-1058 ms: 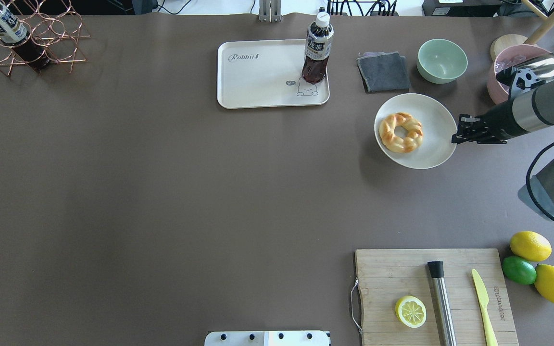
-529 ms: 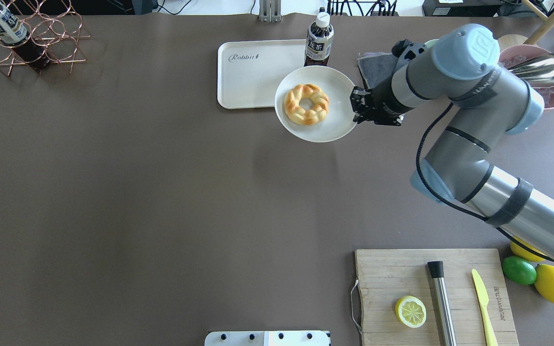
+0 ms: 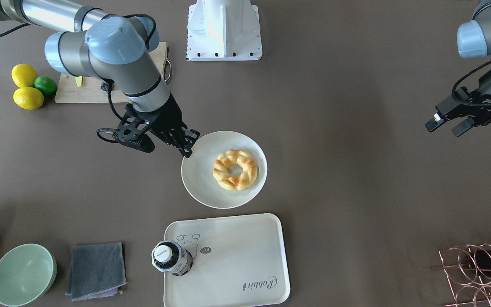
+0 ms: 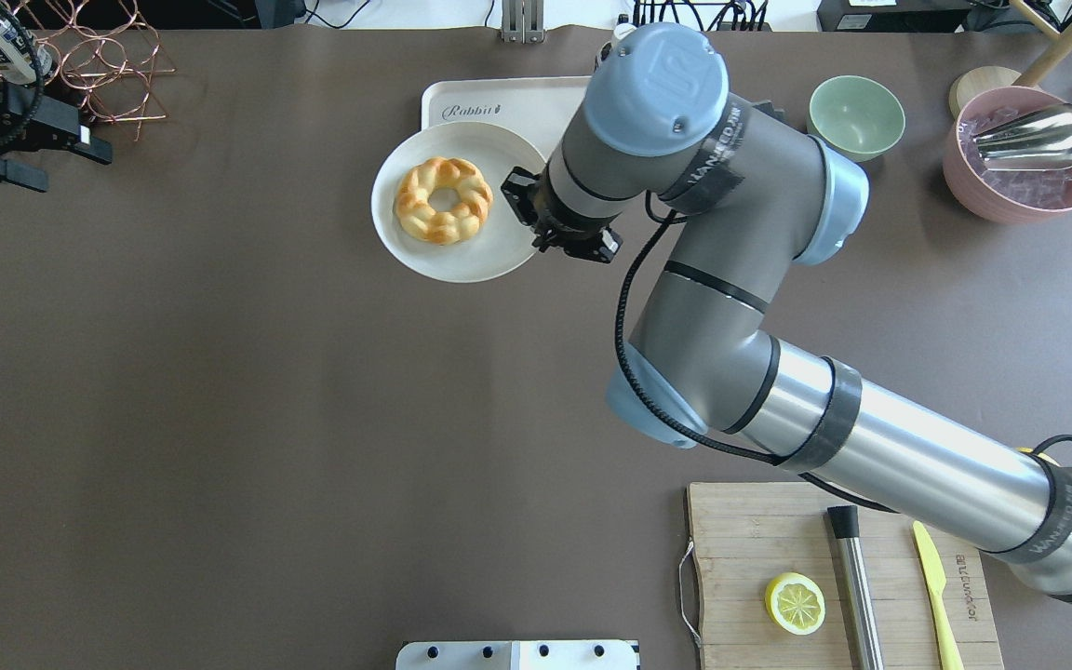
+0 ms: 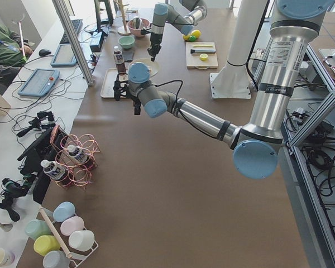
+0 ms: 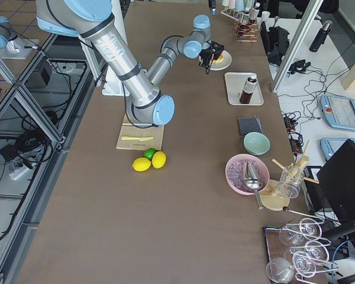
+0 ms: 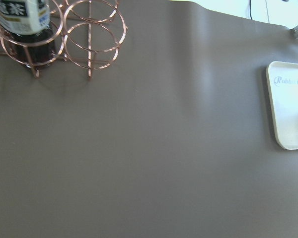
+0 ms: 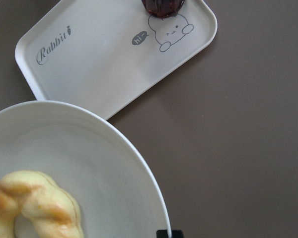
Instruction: Place donut on tray
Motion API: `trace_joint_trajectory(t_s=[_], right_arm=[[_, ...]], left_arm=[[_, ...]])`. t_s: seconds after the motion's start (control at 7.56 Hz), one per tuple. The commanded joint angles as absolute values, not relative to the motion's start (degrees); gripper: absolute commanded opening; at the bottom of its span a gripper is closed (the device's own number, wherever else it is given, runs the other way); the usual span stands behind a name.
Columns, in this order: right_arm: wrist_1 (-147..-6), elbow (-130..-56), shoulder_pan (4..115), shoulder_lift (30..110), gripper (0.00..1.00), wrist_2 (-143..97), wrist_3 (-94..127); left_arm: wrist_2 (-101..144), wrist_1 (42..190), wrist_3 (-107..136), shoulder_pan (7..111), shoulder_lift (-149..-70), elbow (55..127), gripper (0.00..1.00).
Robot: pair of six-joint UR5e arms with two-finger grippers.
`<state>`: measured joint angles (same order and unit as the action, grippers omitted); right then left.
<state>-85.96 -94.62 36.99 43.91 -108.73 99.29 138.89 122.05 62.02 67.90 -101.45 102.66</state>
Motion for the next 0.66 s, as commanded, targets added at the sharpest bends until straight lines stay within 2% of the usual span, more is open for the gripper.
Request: trace_joint_trajectory(t_s=[0.0, 0.13, 0.26, 0.53], right_arm=[[-94.83, -93.52, 31.48, 34.38, 0.00, -103.72, 105.53], [-94.92, -90.38, 29.99, 31.32, 0.00, -102.32, 107.21], [-96.14, -83.30, 28.58, 25.29, 0.00, -100.39, 109.14], [-96.15, -77.45, 26.82, 20.14, 0.00, -98.72, 112.22]], left_arm=[[132.82, 124.45, 68.54, 61.63, -102.30, 103.53, 0.98], [131.93, 124.45, 68.82, 60.39, -102.30, 104.49, 0.98], [131.92, 124.45, 69.51, 60.12, -102.30, 104.76, 0.98], [130.09, 124.45, 69.61, 57.93, -102.22, 105.46, 0.98]])
